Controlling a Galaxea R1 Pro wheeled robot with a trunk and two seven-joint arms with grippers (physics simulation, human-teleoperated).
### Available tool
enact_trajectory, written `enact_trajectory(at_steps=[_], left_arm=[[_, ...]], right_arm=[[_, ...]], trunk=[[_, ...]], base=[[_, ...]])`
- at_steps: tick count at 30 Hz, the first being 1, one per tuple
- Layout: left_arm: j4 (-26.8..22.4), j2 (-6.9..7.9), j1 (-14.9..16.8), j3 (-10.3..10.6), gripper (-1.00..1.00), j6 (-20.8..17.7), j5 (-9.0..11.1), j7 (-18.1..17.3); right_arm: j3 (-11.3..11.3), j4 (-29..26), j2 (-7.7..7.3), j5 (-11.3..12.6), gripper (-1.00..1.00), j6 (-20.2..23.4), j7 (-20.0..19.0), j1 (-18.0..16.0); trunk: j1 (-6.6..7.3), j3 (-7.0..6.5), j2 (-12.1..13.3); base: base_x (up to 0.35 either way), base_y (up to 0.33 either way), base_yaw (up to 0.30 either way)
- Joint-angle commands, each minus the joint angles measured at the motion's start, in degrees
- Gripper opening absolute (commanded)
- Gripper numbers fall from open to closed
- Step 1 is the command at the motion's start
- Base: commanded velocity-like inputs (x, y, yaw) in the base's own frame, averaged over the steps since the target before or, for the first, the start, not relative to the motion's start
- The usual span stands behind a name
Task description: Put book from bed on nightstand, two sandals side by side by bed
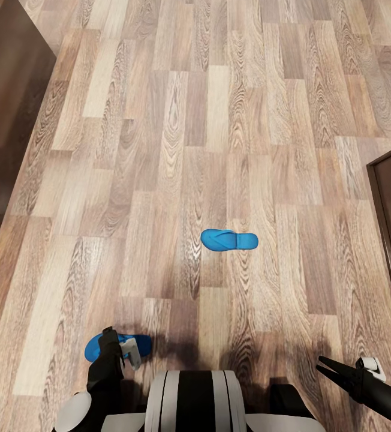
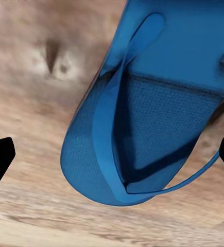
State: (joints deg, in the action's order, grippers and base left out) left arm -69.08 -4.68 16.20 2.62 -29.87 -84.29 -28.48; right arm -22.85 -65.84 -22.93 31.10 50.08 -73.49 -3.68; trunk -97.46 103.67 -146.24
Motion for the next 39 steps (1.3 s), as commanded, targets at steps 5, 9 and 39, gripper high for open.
enact_trajectory(at_steps=[5,9,39], left_arm=[[3.61,0.05,0.01,0.19,1.00,0.95,-0.35,2.79],[3.61,0.03,0.02,0.19,1.00,0.88,-0.36,2.77],[3.61,0.02,0.02,0.20,1.00,0.78,-0.43,2.79]], right_arm=[[-0.01,0.01,-0.01,0.19,1.00,0.37,-0.04,-0.01],[-0.01,0.01,-0.01,0.19,1.00,0.37,-0.04,-0.01],[-0.01,0.01,-0.01,0.19,1.00,0.37,-0.02,-0.03]], trunk=[[-0.02,0.03,-0.01],[-0.02,0.03,-0.01],[0.40,-3.51,0.20]], base=[[0.000,0.000,0.000],[0.000,0.000,0.000],[0.000,0.000,0.000]])
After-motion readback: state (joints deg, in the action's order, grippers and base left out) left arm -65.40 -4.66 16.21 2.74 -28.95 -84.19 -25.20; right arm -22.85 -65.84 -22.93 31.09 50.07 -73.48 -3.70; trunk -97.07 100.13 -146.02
